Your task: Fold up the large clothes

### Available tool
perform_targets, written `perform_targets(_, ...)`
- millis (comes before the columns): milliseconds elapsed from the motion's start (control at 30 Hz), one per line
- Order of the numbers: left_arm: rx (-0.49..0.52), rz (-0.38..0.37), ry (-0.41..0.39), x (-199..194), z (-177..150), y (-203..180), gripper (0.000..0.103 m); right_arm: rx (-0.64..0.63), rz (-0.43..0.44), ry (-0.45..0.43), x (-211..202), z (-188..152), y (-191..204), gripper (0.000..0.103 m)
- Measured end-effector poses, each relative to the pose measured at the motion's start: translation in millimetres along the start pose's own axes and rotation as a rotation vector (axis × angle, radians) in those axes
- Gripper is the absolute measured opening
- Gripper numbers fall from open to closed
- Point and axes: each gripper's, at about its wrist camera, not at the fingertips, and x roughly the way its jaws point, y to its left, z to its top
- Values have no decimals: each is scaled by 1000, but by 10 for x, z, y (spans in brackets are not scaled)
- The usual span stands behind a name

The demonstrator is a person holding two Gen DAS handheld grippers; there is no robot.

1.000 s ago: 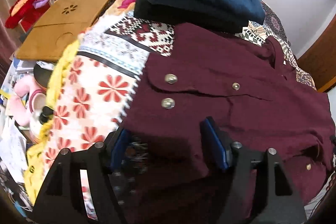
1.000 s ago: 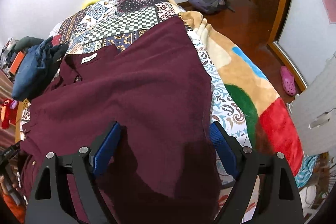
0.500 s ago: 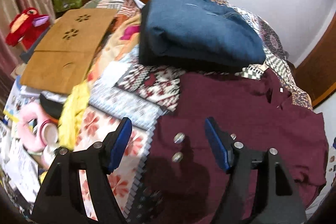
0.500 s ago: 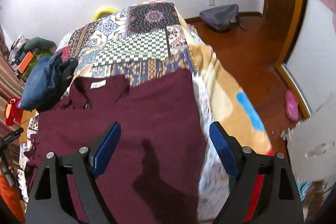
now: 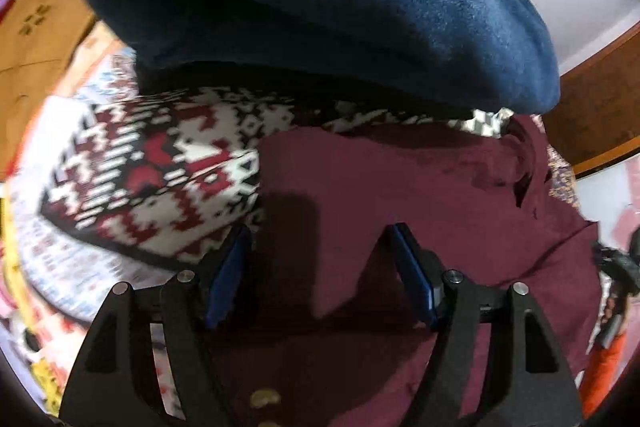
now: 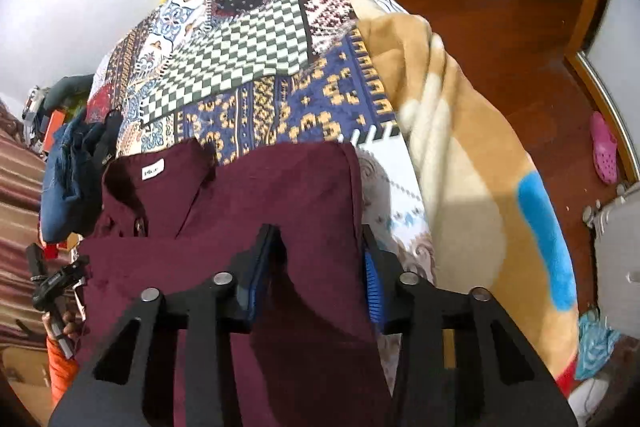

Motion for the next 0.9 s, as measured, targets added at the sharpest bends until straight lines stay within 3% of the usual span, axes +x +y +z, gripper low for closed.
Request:
perform_targets(67,6,-55,-14,5,4,-36,51,-38,-9,-24,-36,36,82,18)
perform_targets(100,7,-48,-31,3,5,-55,42,-56,-2,-46,-81,72,143,15)
perform_targets(133,14,-28,-51,-5,6,-68,26,-77,1,-63,-122,117,189,14)
perform_targets(267,9,1,-98,-86,41,-84,13,-176,-48,-138,-241,311,465,12)
perform_targets(333,41,65,-146,-185,61,-162,8,-202,-77,-160,-212,396,563,12)
perform_targets(433,69,196,-210,-287,54,-269,8,-221,-152,-134,-9,465,562,13)
perform_targets(500,76,241,-200,-260,58,-288,8,-212,-208,-73,192,454,493,15)
perform_targets(700,137,302,-129,-202,-113,-439,8,-167,-244,-76,-50,336,393,27)
perform_targets(767,177,319,-125,-220,-227,-596,15,-176,-240,-89,-197,277,453,33)
perform_targets(833,231,324,-137,-318,-354,-774,39,-205,-220,-111,-332,178,542,44)
perform_targets(900,270,279,-156,-419,-496,-939,53,-241,-201,-131,-436,53,652,56)
